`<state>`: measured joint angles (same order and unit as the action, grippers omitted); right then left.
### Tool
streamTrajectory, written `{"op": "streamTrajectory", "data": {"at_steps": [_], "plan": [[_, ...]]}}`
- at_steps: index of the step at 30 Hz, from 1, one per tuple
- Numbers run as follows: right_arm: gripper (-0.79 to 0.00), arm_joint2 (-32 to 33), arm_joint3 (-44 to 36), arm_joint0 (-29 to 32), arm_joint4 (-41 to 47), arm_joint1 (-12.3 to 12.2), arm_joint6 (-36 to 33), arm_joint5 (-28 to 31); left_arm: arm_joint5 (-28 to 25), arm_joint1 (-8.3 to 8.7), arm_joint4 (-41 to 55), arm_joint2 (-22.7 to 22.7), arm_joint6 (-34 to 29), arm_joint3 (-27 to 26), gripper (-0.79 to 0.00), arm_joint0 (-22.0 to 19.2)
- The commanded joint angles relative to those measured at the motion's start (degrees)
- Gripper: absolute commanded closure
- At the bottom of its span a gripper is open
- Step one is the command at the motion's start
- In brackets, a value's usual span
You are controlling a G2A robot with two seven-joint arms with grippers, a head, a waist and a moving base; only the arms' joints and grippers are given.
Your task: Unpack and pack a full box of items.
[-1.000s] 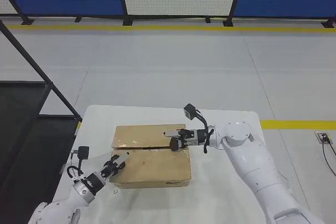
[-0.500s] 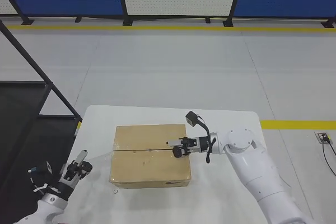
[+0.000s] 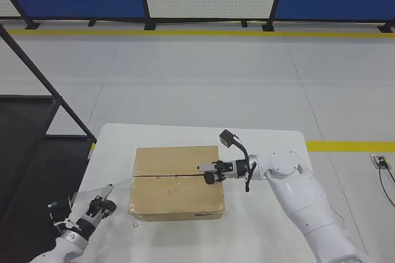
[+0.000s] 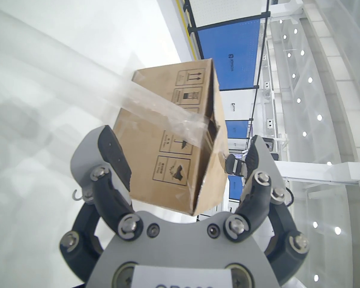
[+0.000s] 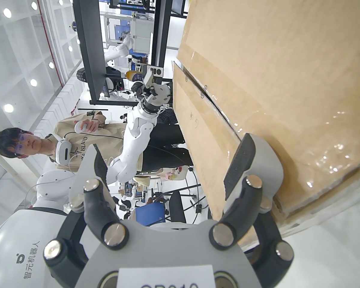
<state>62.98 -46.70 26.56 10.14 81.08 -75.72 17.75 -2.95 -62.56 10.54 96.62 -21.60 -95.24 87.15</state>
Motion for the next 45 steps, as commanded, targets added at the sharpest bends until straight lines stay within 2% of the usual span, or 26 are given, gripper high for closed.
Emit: {"op": "streamTrajectory", "data": {"at_steps": [1,8,12,19,24,28,33,45], "plan": [[-0.785,-0.2,0.2,-0.1,0.2,0.0,0.0,0.2,0.4,-0.20,0.3,-1.2,0.9,2.3,-0.785,-1.4],[-0.785,-0.8,0.3,-0.3,0.7,-0.2,-0.3,0.5,1.6,-1.30,4.1,-5.9,4.4,11.4,-0.785,-8.3],[-0.785,-1.2,0.4,-0.4,1.1,-0.3,-0.4,0.6,0.3,-2.09,7.0,-8.3,6.1,17.3,-0.785,-13.3],[-0.785,-1.8,0.5,-0.6,1.6,-0.4,-0.3,0.6,-7.1,-3.53,14.6,-10.5,7.6,24.9,-0.785,-19.0],[-0.785,-2.1,0.5,-0.6,1.8,-0.5,-0.1,0.5,-12.4,-3.92,19.1,-8.6,8.7,26.3,-0.785,-20.3],[-0.785,-2.4,0.9,-0.8,2.1,-0.6,0.0,0.5,-14.9,-3.72,19.0,-6.1,9.5,22.9,-0.785,-19.2],[-0.785,-2.7,1.6,-1.4,2.6,-0.6,0.0,0.8,-15.7,-3.43,16.5,-3.6,10.5,15.8,-0.785,-16.7],[-0.785,-2.8,3.4,-2.6,3.2,-0.8,2.2,1.6,-14.5,-3.54,5.0,-0.9,18.7,-5.8,-0.785,-9.1]]}}
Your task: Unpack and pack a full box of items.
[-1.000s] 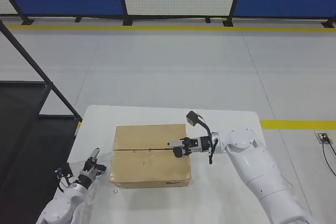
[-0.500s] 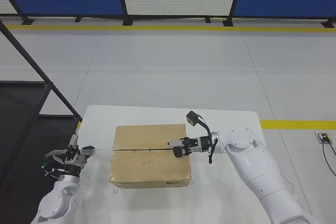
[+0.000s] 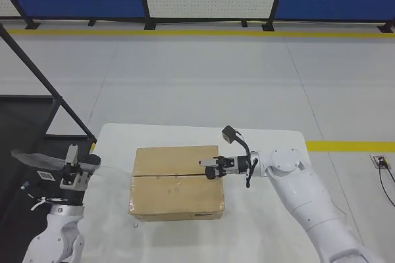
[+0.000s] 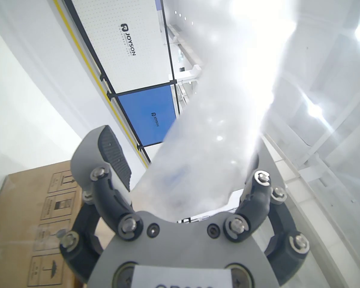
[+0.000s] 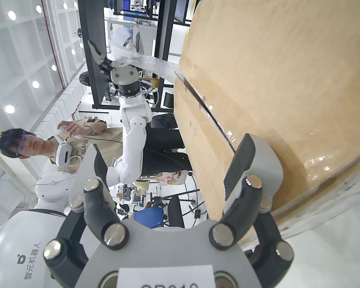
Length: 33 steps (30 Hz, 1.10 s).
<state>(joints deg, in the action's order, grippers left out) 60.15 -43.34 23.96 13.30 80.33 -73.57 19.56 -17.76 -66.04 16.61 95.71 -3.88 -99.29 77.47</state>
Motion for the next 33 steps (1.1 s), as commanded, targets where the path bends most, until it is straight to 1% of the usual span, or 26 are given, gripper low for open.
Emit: {"op": "streamTrajectory", "data": {"at_steps": [1,5,8,11,17,21,25,33], "plan": [[-0.785,0.1,0.0,0.0,-0.1,-0.1,0.1,-0.6,0.7,-0.10,-2.0,0.0,1.4,-3.0,-0.785,1.0],[-0.785,0.5,-0.2,0.3,0.1,-0.5,0.1,-1.4,1.9,-0.28,-5.7,-0.7,2.9,-7.1,-0.785,2.0],[-0.785,1.2,-1.0,0.9,0.2,-0.9,0.3,-1.3,3.1,-0.43,-8.8,-1.6,3.6,-9.2,-0.785,2.1],[-0.785,1.9,-2.4,1.8,0.2,-1.4,0.5,-0.9,4.4,-0.61,-11.1,-3.4,3.6,-10.2,-0.785,1.7],[-0.785,3.1,-5.7,3.9,-0.1,-2.3,1.4,-1.3,6.8,-0.96,-18.7,-7.4,4.0,-11.2,-0.785,0.5],[-0.785,4.1,-7.9,5.6,0.0,-2.9,2.0,-0.6,8.6,-1.29,-23.1,-10.5,4.4,-11.6,-0.785,-0.4],[-0.785,5.5,-9.9,7.2,0.1,-3.6,2.2,-0.4,10.9,-1.57,-26.0,-13.2,3.3,-11.1,-0.785,-1.9],[-0.785,9.0,-15.3,11.4,-0.1,-5.4,2.6,-0.1,14.8,-2.29,-31.1,-18.1,2.4,-7.7,-0.785,-6.3]]}}
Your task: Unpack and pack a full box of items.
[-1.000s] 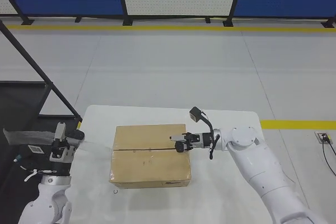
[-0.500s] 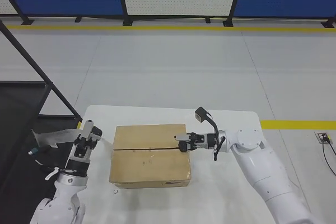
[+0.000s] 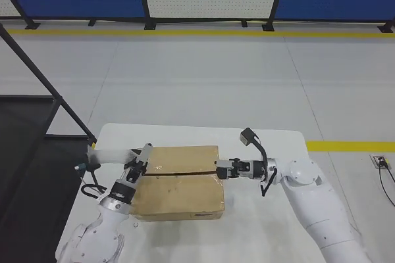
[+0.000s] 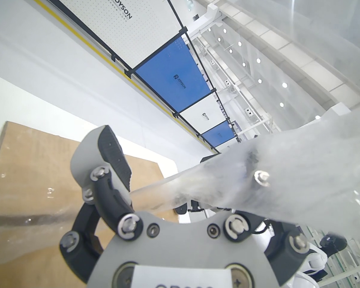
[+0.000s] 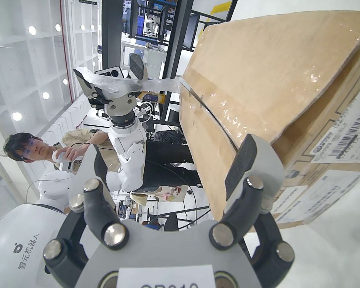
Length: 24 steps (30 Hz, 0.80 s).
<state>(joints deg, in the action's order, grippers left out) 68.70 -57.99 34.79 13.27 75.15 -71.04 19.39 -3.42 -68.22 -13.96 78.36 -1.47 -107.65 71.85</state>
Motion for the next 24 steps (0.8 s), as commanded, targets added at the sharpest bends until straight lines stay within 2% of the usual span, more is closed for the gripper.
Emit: {"op": "streamTrajectory", "data": {"at_steps": [1,12,24], "plan": [[-0.785,0.9,-1.4,1.1,0.0,-0.4,0.1,0.0,1.0,-0.23,-0.9,-1.3,-0.2,1.3,-0.785,-1.3],[-0.785,4.4,-6.6,6.1,0.7,-2.3,0.6,-0.3,3.8,-1.37,-4.7,-6.6,-0.6,4.0,-0.785,-5.1],[-0.785,2.7,-6.0,4.9,2.7,-2.6,-0.4,1.4,5.9,-2.08,-6.8,-7.6,-1.2,4.7,-0.785,-6.7]]}}
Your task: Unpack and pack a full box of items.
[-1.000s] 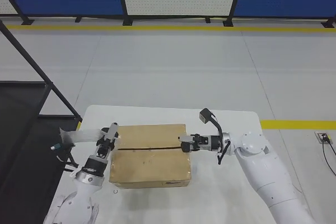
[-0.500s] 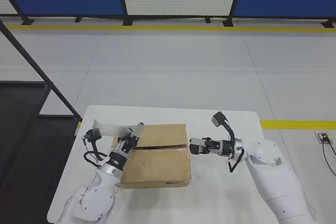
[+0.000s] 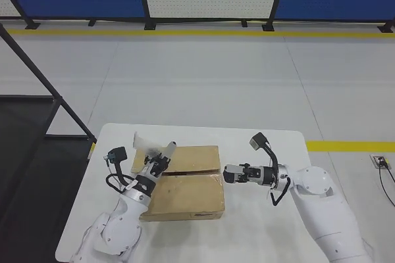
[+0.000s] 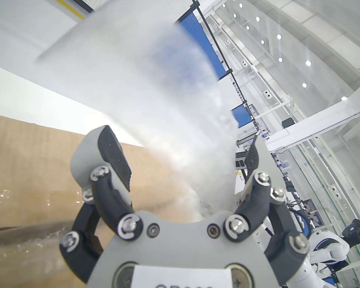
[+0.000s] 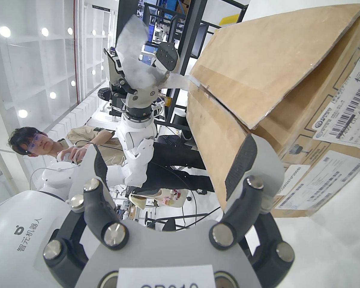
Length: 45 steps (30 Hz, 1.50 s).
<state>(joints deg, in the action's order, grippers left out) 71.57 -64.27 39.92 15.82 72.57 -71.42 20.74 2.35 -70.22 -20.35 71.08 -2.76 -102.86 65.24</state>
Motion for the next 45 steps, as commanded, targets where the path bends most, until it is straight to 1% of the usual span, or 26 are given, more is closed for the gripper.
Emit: {"op": "streamTrajectory", "data": {"at_steps": [1,8,16,22,29,36,45], "plan": [[-0.785,-0.4,0.6,-0.5,0.3,0.0,-0.1,0.1,0.1,-0.14,-0.7,-0.5,0.1,-0.2,-0.785,0.0],[-0.785,-1.1,1.7,-1.1,1.0,-0.2,0.0,0.5,0.2,-0.43,-4.2,-1.6,0.1,-1.8,-0.785,0.3],[-0.785,-0.9,1.7,-0.6,1.7,-0.7,0.3,1.2,1.0,-0.68,-8.7,-2.7,-0.6,-5.5,-0.785,1.5],[-0.785,0.0,1.6,0.4,2.4,-1.3,0.4,1.8,2.9,-1.11,-11.2,-4.4,-2.7,-6.1,-0.785,0.0],[-0.785,1.7,0.6,2.8,3.2,-2.2,0.7,3.0,6.0,-2.13,-14.3,-8.6,-4.9,-3.4,-0.785,-4.1],[-0.785,4.2,-1.7,6.5,4.1,-3.2,1.2,4.1,8.0,-3.55,-15.1,-12.8,-4.8,-0.1,-0.785,-7.8],[-0.785,5.6,-2.3,8.3,5.2,-4.1,1.0,4.5,9.8,-5.02,-16.2,-15.5,-4.6,3.8,-0.785,-10.8]]}}
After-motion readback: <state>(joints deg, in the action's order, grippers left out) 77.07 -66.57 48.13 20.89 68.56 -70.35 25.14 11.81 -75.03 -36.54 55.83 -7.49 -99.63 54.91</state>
